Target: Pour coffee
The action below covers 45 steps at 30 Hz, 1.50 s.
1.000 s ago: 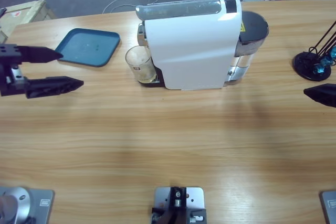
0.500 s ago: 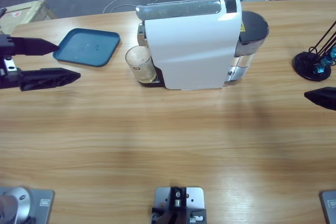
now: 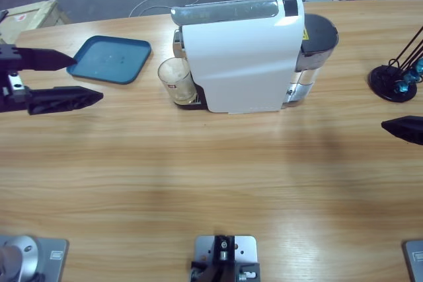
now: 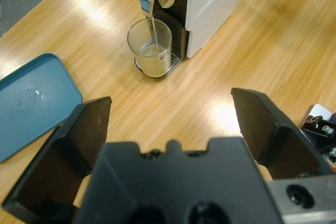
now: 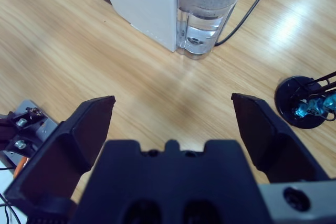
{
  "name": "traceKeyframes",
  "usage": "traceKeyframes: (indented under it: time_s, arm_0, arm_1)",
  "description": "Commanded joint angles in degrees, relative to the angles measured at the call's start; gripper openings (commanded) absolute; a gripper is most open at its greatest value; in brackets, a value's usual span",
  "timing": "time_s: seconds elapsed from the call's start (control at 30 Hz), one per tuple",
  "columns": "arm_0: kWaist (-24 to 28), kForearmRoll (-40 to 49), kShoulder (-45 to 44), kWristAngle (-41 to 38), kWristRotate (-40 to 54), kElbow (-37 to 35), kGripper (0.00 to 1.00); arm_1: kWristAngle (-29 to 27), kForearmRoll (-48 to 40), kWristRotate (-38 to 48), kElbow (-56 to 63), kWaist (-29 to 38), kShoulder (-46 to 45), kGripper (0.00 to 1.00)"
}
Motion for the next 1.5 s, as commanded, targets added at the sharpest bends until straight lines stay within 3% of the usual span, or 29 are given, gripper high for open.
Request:
traceKeyframes:
  time_s: [0.03, 0.13, 0.23, 0.4, 0.57, 0.83, 1.17, 1.5]
  arm_0:
    - [0.88, 0.38, 0.11, -0.42, 1.58, -0.94, 1.0]
    - [2.69, -2.59, -0.19, -7.82, 2.9, -0.85, 1.0]
    - [5.36, -6.67, 2.64, -14.15, 11.04, -0.95, 1.0]
    - [11.23, -14.45, 13.08, -23.67, 16.03, -2.06, 1.0]
    - [11.92, -19.64, 21.08, -19.02, 20.4, -1.78, 0.999]
    - [11.92, -27.07, 28.29, -20.67, 23.52, 4.6, 1.0]
    - [10.6, -34.47, 37.06, -21.56, 22.92, 3.63, 1.0]
    - [10.25, -35.58, 39.94, -24.01, 22.3, 3.09, 0.998]
  arm_1:
    - [0.3, 0.72, -0.45, 2.54, 0.72, -0.4, 1.0]
    - [0.46, 0.55, 0.09, 3.73, 0.72, -0.42, 1.0]
    - [0.46, 0.2, 0.3, 3.98, 0.72, 0.26, 1.0]
    - [0.69, 0.13, 0.34, 3.78, 0.72, 2.16, 1.0]
    - [1.63, 0.11, 0.39, 3.66, 0.72, 3.04, 1.0]
    - [3.6, -0.3, 0.48, 3.33, 0.72, 7.15, 1.0]
    - [4.18, -0.42, 0.83, 3.31, 0.7, 7.59, 1.0]
    - [4.24, -2.46, 0.83, 3.57, 0.72, 10.37, 1.0]
